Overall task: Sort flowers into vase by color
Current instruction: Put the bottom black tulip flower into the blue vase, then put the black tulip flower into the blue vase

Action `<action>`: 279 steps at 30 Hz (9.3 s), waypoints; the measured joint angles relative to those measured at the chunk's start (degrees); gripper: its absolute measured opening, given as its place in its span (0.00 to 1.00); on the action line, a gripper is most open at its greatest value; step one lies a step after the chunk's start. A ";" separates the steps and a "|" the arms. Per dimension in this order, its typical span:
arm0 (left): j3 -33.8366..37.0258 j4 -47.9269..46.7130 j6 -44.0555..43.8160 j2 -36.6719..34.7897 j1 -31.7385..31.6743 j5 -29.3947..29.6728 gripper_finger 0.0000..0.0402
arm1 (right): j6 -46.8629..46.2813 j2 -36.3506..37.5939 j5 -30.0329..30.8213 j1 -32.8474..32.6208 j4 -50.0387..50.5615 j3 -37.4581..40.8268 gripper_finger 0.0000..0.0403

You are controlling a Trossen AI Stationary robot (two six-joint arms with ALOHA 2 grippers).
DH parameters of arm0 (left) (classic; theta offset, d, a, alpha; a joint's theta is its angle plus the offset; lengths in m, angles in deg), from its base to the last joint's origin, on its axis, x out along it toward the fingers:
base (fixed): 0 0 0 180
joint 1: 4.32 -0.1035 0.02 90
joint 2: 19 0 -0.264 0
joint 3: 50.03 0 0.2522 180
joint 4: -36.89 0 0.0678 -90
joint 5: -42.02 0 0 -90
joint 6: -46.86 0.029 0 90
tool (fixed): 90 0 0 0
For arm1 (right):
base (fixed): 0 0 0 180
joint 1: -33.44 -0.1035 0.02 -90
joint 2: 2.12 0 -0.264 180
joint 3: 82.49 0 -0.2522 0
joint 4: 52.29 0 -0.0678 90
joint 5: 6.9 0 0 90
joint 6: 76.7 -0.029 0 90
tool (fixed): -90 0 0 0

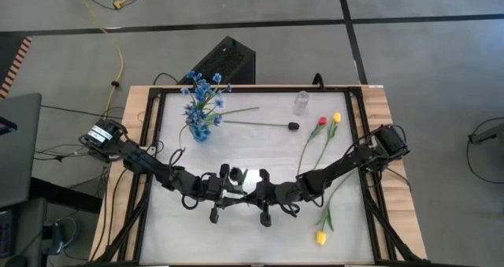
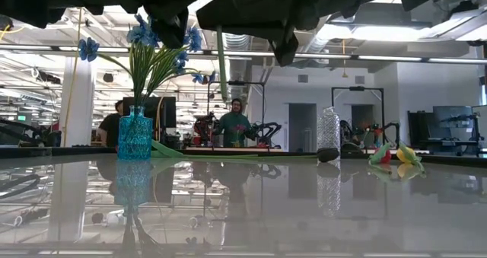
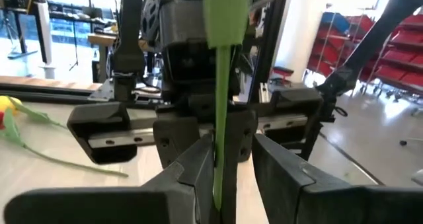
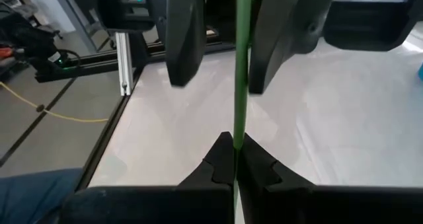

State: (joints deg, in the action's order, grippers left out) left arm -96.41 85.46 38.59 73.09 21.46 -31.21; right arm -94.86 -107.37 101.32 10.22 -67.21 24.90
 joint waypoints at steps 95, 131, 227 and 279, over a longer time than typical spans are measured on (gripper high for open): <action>4.92 -70.33 -2.33 -62.69 -56.35 12.09 0.00 | 4.71 0.00 -0.31 -0.33 15.04 0.07 0.46; 9.10 -68.73 -6.36 -67.57 -56.81 3.12 0.00 | 5.19 0.00 -0.26 -0.70 15.53 0.08 0.46; 12.29 -101.12 -43.16 -66.97 -21.81 -4.91 0.15 | 18.05 -0.82 -13.58 43.54 52.50 -9.88 0.37; 28.50 -27.71 -66.45 -28.54 21.74 19.06 0.15 | 46.22 -8.50 17.91 -4.14 53.97 -28.94 0.05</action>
State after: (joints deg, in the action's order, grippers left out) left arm -67.90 57.76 -27.86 44.55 43.20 -12.15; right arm -48.64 -115.87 119.23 6.08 -13.24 -4.04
